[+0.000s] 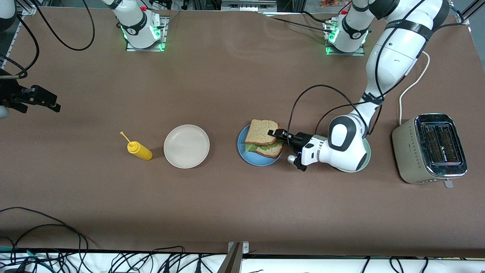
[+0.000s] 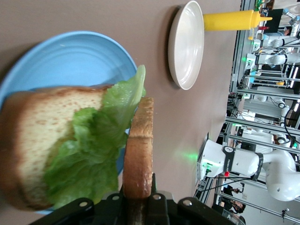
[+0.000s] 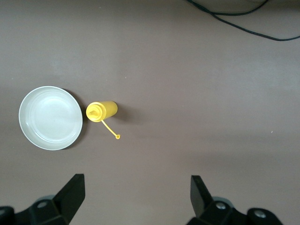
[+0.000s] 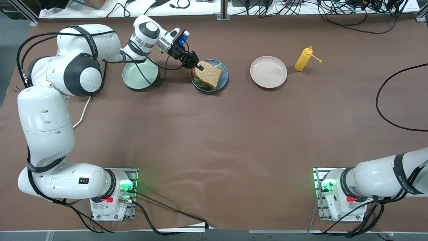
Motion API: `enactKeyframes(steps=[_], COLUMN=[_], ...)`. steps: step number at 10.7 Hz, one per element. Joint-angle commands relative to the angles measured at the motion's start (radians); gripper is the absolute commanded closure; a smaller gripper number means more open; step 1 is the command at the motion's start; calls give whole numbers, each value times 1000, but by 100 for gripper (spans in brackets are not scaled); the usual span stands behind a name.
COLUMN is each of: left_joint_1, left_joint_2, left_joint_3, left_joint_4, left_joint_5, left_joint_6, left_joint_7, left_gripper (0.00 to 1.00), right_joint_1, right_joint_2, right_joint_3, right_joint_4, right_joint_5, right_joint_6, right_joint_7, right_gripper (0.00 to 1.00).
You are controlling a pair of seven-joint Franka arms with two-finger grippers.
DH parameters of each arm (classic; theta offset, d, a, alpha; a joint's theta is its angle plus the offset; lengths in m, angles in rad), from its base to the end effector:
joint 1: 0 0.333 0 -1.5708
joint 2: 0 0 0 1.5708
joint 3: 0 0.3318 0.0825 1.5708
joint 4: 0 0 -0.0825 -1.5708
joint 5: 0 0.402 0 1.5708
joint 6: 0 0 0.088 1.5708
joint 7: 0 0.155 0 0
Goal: Make sandwich in blue plate with both arms
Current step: 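Lower the bread onto the lettuce and open the left gripper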
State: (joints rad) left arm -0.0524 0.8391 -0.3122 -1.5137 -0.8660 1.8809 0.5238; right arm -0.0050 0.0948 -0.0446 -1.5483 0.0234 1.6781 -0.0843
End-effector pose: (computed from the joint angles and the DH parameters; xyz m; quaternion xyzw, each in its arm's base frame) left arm 0.6292 -0.3097 0.1638 0.8460 -0.1474 -0.1631 0.4858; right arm 0.6133 -0.0260 0.5570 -0.9997 -0.0164 -0.0181 0.0084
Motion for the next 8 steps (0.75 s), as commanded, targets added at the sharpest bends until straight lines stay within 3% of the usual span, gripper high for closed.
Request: enactKeyframes(steps=[1,2,3,6,8], left_joint_1=[-4,-6,-9,-4,9], left_joint_2=[6,5,-1,-8,-35], left_joint_3=[16,19,16,22,32], left_joint_4=[13,14,14,49,104], left_joint_5=[22,24,24,38,187], left_joint_6=[0,18,42,44,43], left_joint_7=[22,25,34,56,42], left_gripper=[70,6,0,0,0], right_joint_1=[-4,-4,-4,-4,-4], right_joint_2=[5,5,5,5,5], right_joint_3=[2,2,2,2,2], right_joint_4=[17,17,17,17,17], right_joint_5=[3,3,3,3,3], right_joint_6=[-9,-8,-8,-8,-8], right_joint_7=[-5,-5,-5,-5,-5], right_gripper=[0,0,0,0,0])
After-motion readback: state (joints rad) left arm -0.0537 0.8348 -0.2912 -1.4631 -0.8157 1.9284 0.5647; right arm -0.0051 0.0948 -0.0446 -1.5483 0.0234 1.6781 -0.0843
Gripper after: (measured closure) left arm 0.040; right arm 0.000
